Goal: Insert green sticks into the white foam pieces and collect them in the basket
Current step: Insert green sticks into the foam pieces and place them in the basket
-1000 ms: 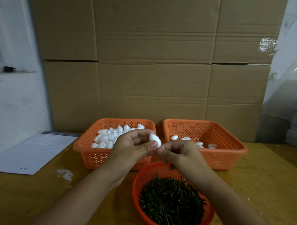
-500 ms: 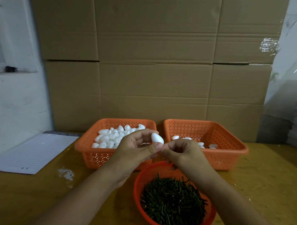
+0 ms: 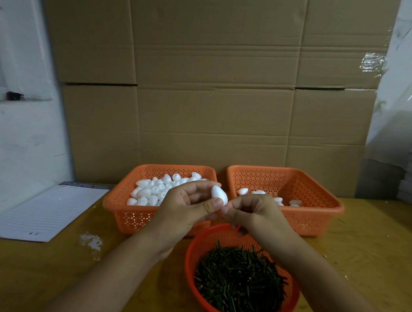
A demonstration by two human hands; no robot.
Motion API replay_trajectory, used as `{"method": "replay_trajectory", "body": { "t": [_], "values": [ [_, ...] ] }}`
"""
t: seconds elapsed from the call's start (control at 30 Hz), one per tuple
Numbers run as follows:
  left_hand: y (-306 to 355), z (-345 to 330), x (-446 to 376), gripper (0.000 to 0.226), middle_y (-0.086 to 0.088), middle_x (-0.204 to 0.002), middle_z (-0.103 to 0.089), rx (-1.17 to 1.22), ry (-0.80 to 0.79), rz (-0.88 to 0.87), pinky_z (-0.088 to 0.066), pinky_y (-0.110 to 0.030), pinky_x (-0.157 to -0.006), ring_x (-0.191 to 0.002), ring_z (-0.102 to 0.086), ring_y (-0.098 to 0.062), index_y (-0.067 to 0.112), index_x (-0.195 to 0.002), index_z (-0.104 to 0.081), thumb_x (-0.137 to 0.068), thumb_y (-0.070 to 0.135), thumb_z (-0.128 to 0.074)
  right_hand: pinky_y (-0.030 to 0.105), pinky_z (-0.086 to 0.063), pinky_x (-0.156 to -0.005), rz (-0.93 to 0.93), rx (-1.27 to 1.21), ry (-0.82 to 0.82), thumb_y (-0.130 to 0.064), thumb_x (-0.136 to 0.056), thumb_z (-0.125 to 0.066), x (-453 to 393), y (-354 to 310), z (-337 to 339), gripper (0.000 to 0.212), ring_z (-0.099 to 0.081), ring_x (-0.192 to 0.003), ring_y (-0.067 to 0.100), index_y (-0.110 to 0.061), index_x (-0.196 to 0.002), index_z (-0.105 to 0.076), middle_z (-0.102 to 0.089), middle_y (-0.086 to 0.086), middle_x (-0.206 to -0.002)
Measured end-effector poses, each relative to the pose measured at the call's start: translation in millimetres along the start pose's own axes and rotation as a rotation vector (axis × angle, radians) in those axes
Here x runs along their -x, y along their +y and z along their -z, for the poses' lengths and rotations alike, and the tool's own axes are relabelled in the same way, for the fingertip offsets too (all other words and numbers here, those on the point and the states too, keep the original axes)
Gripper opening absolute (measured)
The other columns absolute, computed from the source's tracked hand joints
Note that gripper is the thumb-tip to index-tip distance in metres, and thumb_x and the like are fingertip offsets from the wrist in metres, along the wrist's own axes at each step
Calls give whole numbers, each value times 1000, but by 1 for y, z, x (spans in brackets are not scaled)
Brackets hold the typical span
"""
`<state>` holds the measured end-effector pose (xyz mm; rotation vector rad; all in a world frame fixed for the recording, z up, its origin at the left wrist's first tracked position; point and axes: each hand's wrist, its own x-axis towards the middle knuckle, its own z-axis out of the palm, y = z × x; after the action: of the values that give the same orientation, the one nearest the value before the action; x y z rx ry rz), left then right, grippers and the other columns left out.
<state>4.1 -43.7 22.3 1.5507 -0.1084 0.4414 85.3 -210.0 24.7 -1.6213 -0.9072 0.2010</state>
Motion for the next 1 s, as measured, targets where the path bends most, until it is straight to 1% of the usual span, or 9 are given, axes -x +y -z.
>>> {"method": "replay_trajectory", "body": {
  "t": [0.2, 0.3, 0.43, 0.53, 0.6, 0.67, 0.77, 0.9, 1.0],
  "values": [
    [-1, -1, 0, 43, -3, -114, -75, 26, 16, -10, -58, -28, -82, -108, -71, -19, 25, -118, -71, -76, 31, -80, 22, -47, -52, 2, -4, 38, -16, -92, -69, -1, -1, -2, 16, -55, -54, 9, -8, -80, -75, -62, 0, -58],
    [-3, -3, 0, 48, 0, -116, -74, 37, 27, -3, -58, -29, -82, -107, -71, -20, 21, -122, -68, -76, 29, -81, 24, -43, -50, 6, 34, 89, -15, -90, -71, -2, 0, -3, 14, -53, -52, 10, -8, -79, -75, -62, -3, -57],
    [-6, -3, -1, 45, -5, -114, -74, 41, 49, 5, -58, -40, -90, -105, -72, -25, 16, -116, -71, -75, 28, -83, 21, -39, -49, 41, 88, 92, -17, -89, -73, -1, 0, -6, 12, -49, -48, 3, -8, -82, -77, -64, -1, -59],
    [-6, -2, -2, 43, -8, -109, -75, 24, 62, 1, -57, -43, -93, -105, -72, -26, 17, -112, -74, -72, 30, -83, 26, -42, -51, 51, 74, 76, -18, -90, -72, 0, 0, -7, 11, -51, -51, 9, -11, -83, -78, -65, 1, -61],
    [-5, -2, -2, 41, -8, -108, -75, 29, 59, -9, -58, -40, -91, -106, -72, -25, 19, -111, -75, -72, 30, -83, 31, -42, -51, 55, 42, 66, -18, -90, -71, 0, -1, -7, 13, -50, -53, 16, -13, -82, -79, -64, 2, -60],
    [-4, -2, -2, 38, -7, -108, -75, 42, 51, -18, -59, -34, -86, -105, -72, -24, 21, -109, -76, -72, 29, -83, 34, -41, -52, 61, 25, 68, -19, -91, -71, 0, -3, -7, 15, -49, -54, 20, -15, -79, -78, -63, 8, -59],
    [-4, -3, -1, 38, -6, -111, -75, 31, 49, -28, -59, -32, -84, -105, -72, -23, 24, -109, -76, -72, 29, -83, 34, -40, -51, 54, 26, 73, -20, -91, -70, 1, -3, -8, 18, -48, -54, 22, -17, -75, -78, -60, 10, -59],
    [-6, -5, 0, 39, -7, -121, -70, 25, 72, -38, -59, -40, -90, -109, -70, -25, 20, -111, -75, -74, 27, -82, 31, -39, -50, 53, 19, 79, -20, -92, -69, 1, -3, -9, 20, -47, -53, 20, -15, -75, -78, -58, 7, -56],
    [-6, -4, -1, 39, -7, -117, -72, 29, 79, -35, -58, -42, -92, -108, -70, -25, 17, -112, -74, -74, 26, -82, 29, -40, -48, 63, 9, 92, -20, -91, -70, 1, -2, -10, 18, -49, -51, 17, -15, -75, -76, -59, 2, -55]
  ]
}}
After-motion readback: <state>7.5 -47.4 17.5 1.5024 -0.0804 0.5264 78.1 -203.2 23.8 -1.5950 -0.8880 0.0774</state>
